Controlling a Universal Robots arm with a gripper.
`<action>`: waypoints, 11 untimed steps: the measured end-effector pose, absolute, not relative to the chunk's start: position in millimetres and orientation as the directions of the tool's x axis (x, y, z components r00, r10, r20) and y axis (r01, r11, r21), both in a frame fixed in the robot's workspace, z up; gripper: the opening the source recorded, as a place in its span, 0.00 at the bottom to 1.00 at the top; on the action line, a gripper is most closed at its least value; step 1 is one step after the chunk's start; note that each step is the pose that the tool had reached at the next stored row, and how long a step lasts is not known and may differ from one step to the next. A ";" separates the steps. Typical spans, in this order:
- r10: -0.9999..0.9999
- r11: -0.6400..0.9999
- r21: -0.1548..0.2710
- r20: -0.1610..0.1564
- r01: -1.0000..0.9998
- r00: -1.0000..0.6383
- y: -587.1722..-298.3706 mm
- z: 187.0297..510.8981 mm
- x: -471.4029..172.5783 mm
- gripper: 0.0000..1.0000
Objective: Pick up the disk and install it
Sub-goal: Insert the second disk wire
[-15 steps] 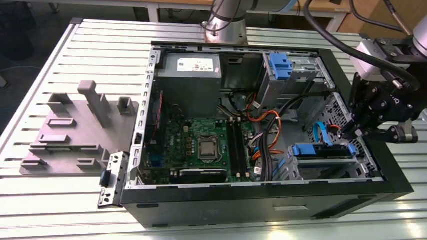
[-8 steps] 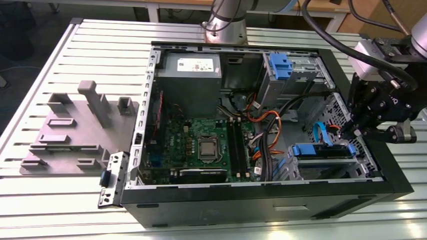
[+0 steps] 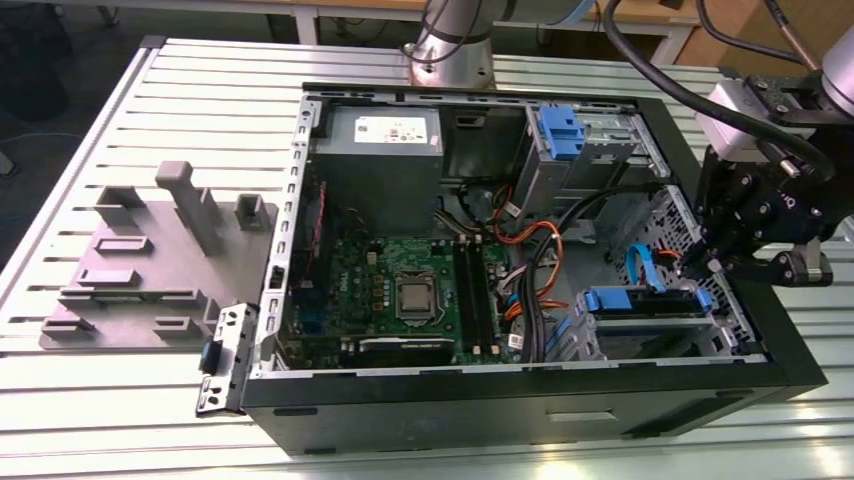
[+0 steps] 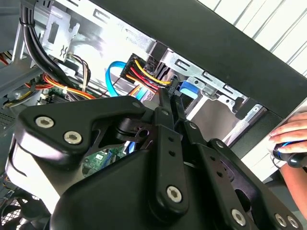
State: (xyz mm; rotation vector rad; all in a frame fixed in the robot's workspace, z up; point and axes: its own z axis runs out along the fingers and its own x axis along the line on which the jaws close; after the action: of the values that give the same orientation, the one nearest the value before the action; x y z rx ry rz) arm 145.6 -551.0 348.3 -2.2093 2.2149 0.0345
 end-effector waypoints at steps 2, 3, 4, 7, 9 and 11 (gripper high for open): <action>-1.000 0.002 0.006 -0.025 -1.000 -0.003 -551.0 348.3 145.4 0.16; -1.000 0.003 0.006 -0.025 -1.000 -0.003 -551.2 348.3 144.8 0.16; -1.000 0.003 0.006 -0.025 -1.000 -0.003 -551.4 348.2 143.9 0.16; -1.000 0.003 0.006 -0.025 -1.000 -0.003 -552.8 347.9 141.6 0.16; -1.000 0.002 0.006 -0.025 -1.000 -0.003 -554.1 347.4 141.1 0.16; -1.000 0.002 0.006 -0.025 -1.000 -0.003 -555.6 346.5 140.3 0.16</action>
State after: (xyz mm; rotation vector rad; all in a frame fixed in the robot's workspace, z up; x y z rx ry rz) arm 140.3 -555.6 346.5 -2.2091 2.2148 0.0344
